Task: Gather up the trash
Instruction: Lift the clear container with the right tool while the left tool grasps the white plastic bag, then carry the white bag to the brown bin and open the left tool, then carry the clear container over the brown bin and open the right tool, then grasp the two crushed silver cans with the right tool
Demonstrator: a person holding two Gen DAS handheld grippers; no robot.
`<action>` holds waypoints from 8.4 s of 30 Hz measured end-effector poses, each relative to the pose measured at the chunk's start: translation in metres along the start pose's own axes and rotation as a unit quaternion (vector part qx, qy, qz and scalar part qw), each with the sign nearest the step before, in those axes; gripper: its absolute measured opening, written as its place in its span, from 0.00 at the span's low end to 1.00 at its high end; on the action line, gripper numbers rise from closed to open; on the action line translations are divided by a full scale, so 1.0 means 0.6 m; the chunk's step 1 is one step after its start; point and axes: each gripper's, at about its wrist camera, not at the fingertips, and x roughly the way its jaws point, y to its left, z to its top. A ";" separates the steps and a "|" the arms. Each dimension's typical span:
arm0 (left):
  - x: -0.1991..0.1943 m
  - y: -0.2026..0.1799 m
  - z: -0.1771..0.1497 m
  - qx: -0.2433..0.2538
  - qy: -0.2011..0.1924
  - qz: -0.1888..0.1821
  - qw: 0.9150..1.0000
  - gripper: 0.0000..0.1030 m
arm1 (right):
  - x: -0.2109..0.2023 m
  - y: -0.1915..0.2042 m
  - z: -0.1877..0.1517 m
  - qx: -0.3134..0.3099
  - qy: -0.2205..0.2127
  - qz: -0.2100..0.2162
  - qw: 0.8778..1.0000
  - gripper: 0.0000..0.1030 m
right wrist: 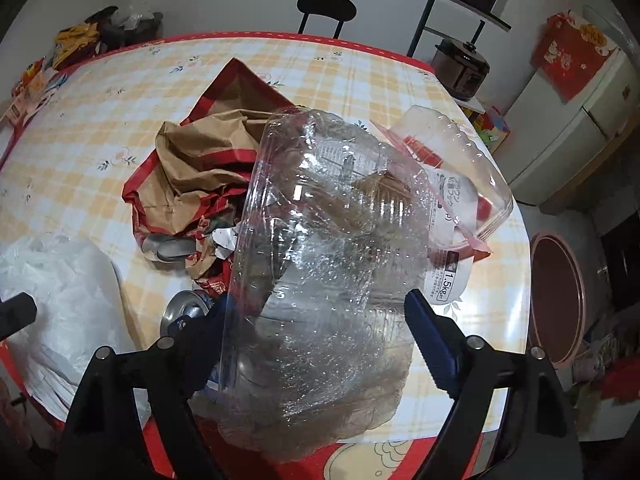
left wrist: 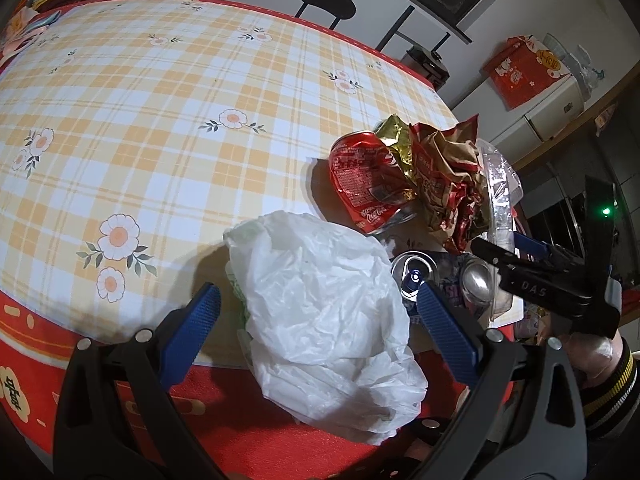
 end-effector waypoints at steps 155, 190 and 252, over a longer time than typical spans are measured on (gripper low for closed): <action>0.037 -0.548 0.050 0.037 -0.170 0.100 0.980 0.94 | -0.007 -0.807 -0.181 0.288 -0.122 0.136 0.940 0.62; -0.125 -0.346 -0.013 -0.042 -0.211 0.156 0.964 0.94 | -0.077 -0.608 -0.088 0.209 -0.170 0.091 0.959 0.95; -0.047 -0.007 -0.019 0.001 -0.070 0.031 0.997 0.94 | 0.025 0.022 -0.083 -0.026 -0.012 0.085 0.996 0.51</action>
